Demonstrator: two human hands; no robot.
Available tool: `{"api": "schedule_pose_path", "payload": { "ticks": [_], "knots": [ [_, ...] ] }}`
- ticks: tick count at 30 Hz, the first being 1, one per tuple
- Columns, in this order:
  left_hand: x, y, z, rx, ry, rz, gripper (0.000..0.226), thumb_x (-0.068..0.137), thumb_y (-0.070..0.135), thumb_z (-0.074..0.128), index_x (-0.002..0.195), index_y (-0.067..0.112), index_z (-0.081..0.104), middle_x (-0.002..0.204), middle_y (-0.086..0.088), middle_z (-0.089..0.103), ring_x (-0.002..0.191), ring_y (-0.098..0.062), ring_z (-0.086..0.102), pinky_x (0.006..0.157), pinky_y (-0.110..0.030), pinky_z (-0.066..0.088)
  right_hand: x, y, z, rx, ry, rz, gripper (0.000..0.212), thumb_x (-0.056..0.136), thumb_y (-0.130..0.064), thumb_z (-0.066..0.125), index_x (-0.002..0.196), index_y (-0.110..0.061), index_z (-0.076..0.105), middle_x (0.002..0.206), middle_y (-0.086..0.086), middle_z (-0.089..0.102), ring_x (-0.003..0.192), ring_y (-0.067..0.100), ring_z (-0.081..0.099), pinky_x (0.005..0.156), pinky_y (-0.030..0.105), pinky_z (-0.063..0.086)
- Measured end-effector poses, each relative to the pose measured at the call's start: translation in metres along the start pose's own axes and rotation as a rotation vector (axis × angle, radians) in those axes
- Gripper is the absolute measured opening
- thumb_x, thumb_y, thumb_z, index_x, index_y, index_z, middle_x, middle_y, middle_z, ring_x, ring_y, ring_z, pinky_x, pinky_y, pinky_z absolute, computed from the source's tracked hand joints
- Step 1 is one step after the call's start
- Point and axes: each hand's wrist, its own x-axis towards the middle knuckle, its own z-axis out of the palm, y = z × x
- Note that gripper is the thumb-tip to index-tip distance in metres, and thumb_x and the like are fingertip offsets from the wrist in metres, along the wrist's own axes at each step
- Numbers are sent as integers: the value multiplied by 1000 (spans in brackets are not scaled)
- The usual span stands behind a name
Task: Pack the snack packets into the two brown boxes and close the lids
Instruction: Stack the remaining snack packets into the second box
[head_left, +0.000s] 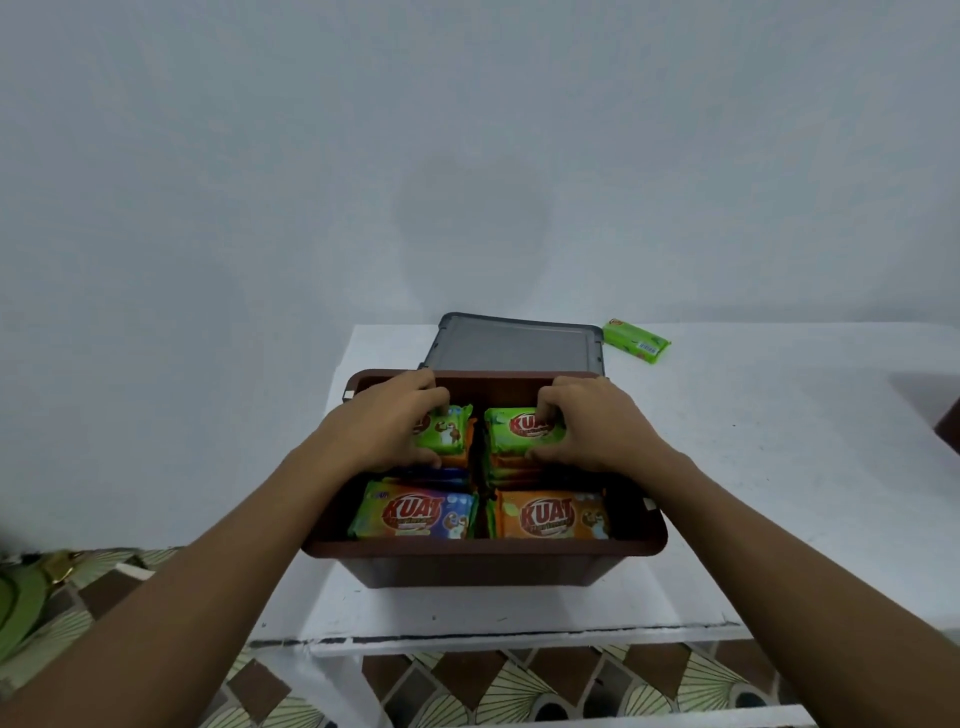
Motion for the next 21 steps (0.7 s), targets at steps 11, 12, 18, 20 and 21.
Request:
{"api": "schedule_pose_path", "payload": {
  "ticks": [11,12,18,20,21],
  "knots": [
    [-18,-3,-1,-24,2,-21,59,72,55,75,120,31,52,112,13,44,101,-5,40,84,-32,47,-7,-11,0,190,59,-21,27,71,-51,76,79,-32,57,81,-14,60,77,6,56,70,26,38],
    [-22,-6,-2,-28,4,-22,60,71,56,75,121,32,52,112,14,45,101,-5,41,84,-32,47,-7,-14,1,199,62,-24,27,73,-50,75,78,-33,55,81,-14,60,77,7,55,71,27,39],
    [-35,-17,-8,-22,-7,-14,66,66,65,73,121,34,53,107,18,46,101,-6,47,85,-31,46,-10,-32,1,203,73,-34,26,77,-55,69,82,-34,55,85,-13,62,78,8,54,71,28,38],
    [-37,-13,-9,-82,7,-28,71,62,73,69,120,35,53,106,19,48,98,-4,47,83,-29,45,-14,-29,2,328,111,-8,21,79,-48,72,83,-32,60,83,-12,62,76,6,54,66,25,39],
    [-37,-11,-10,-111,16,-34,73,61,77,65,119,36,53,105,19,49,96,-3,48,82,-27,44,-16,-26,3,422,144,14,14,81,-39,72,84,-29,62,82,-11,62,74,8,55,64,24,41]
  ]
}}
